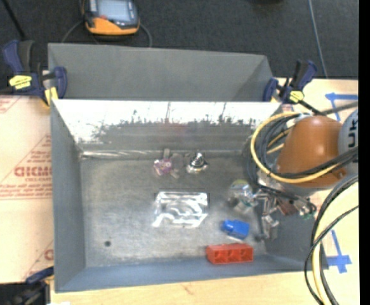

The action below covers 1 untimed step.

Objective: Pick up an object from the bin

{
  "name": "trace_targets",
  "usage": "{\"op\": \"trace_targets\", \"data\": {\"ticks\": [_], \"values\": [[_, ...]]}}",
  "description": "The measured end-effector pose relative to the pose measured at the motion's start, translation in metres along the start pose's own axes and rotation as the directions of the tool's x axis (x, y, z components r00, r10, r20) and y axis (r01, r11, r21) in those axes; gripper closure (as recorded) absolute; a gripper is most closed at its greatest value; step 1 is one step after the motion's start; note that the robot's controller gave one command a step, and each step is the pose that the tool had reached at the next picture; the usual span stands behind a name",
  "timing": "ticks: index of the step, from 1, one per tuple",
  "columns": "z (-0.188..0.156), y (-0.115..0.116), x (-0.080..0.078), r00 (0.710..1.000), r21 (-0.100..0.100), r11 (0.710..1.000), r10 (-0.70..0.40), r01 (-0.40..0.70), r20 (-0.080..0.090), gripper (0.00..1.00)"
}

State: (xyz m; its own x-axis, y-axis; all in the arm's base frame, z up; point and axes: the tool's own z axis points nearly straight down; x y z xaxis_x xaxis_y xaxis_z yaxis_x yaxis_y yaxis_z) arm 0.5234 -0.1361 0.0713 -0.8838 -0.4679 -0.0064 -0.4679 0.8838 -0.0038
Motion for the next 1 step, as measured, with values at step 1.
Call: {"op": "trace_targets", "data": {"ticks": [1], "values": [[0.0009, 0.0474, -0.0069, 0.89, -0.006, 0.89, -0.456, 0.456, -0.002, 0.0]]}}
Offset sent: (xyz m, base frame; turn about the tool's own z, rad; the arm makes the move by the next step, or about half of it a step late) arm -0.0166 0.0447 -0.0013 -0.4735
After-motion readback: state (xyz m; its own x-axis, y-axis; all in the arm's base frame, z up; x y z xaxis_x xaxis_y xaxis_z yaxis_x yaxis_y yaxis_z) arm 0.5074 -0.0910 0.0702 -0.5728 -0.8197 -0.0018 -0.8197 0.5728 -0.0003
